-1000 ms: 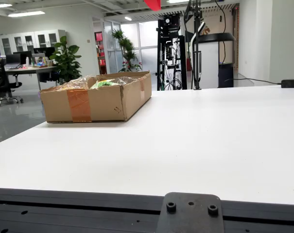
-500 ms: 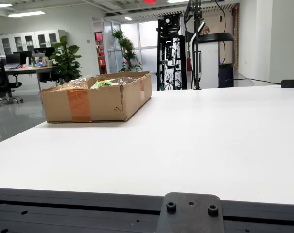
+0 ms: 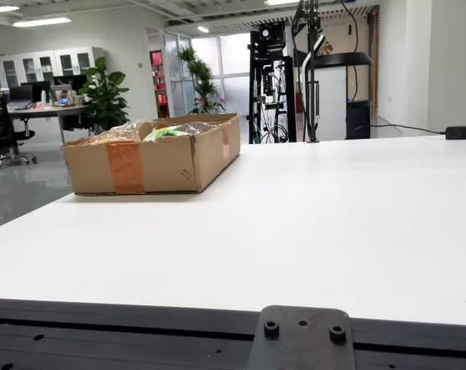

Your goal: Grasp a snack and put it in the bin.

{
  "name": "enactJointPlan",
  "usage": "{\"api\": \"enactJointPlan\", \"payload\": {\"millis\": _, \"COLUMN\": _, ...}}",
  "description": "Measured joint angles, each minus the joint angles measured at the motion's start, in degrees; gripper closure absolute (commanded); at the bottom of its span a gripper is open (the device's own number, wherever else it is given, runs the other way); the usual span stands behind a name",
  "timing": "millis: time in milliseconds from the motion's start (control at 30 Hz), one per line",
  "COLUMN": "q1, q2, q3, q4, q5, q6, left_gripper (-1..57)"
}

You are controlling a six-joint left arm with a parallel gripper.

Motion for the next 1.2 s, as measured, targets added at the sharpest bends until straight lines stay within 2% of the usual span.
{"api": "enactJointPlan", "payload": {"millis": 500, "q1": -4.5, "q2": -1.8, "q3": 2.7, "q4": -2.4, "q5": -0.2, "q6": 5.6, "left_gripper": 56.5}}
{"api": "enactJointPlan", "payload": {"millis": 1200, "q1": -3.8, "q2": -1.8, "q3": 2.6, "q4": -2.9, "q5": -1.6, "q6": 4.8, "left_gripper": 56.1}}
